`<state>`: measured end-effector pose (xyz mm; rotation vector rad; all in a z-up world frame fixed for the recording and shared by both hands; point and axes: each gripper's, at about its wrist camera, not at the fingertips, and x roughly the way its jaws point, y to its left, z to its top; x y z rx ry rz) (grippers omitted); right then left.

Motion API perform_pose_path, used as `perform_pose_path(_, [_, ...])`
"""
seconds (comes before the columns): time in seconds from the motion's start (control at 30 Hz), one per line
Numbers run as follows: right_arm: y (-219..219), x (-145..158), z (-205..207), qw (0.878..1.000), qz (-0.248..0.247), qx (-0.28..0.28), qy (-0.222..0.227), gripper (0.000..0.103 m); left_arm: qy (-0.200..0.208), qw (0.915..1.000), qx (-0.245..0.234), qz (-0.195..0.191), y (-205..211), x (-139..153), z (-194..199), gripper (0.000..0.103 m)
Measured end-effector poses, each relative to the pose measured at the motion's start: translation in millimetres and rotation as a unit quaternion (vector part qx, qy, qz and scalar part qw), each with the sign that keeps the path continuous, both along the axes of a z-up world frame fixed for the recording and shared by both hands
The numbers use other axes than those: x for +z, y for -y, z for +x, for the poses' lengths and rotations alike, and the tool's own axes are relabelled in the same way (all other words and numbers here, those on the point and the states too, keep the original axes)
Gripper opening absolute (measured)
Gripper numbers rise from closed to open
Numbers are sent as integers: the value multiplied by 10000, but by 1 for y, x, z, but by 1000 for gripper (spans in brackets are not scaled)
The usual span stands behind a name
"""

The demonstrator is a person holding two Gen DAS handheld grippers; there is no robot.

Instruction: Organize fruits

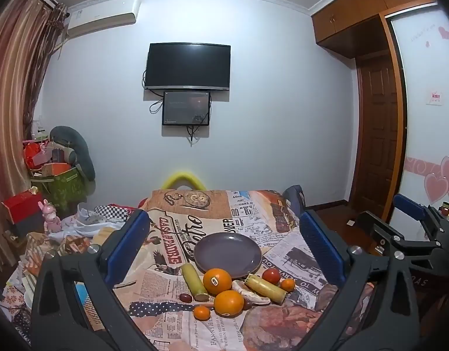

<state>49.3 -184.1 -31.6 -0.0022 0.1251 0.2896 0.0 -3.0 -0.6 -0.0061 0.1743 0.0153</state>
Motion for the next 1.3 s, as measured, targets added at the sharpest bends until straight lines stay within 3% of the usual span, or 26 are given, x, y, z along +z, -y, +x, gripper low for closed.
perform_pose_path(0.07, [0, 0, 0, 10000, 0, 7, -18, 103, -40, 9998, -112, -175, -5, 0, 2, 103])
perform_pose_path(1.3, [2, 6, -7, 10000, 46, -52, 55, 103, 3, 9996, -217, -169, -2, -1, 1, 103])
